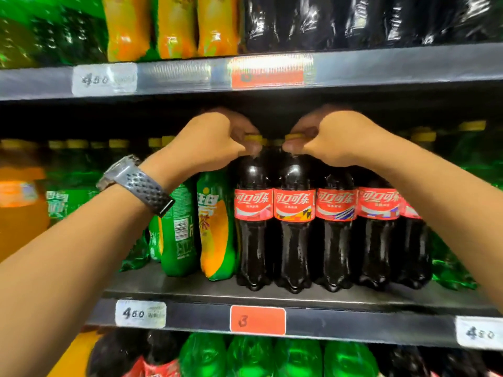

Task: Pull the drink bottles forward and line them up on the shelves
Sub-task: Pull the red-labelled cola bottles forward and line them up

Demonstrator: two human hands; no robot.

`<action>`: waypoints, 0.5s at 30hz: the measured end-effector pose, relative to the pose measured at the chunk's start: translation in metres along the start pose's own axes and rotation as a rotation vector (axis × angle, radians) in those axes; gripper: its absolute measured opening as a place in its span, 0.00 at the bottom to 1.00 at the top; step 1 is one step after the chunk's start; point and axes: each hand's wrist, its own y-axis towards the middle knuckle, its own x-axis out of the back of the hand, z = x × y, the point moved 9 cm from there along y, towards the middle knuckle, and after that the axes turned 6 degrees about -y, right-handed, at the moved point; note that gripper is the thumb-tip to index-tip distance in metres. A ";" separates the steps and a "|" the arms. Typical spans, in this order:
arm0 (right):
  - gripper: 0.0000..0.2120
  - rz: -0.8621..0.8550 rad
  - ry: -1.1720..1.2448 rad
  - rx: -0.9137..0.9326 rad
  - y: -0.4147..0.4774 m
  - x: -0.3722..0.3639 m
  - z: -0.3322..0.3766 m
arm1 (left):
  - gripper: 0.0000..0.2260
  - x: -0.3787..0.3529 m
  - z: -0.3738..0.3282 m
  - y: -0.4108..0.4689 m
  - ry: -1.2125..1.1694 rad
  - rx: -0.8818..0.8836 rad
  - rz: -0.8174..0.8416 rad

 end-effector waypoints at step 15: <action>0.28 -0.125 0.026 0.169 0.006 0.014 0.057 | 0.14 0.056 0.057 -0.019 0.097 0.113 -0.160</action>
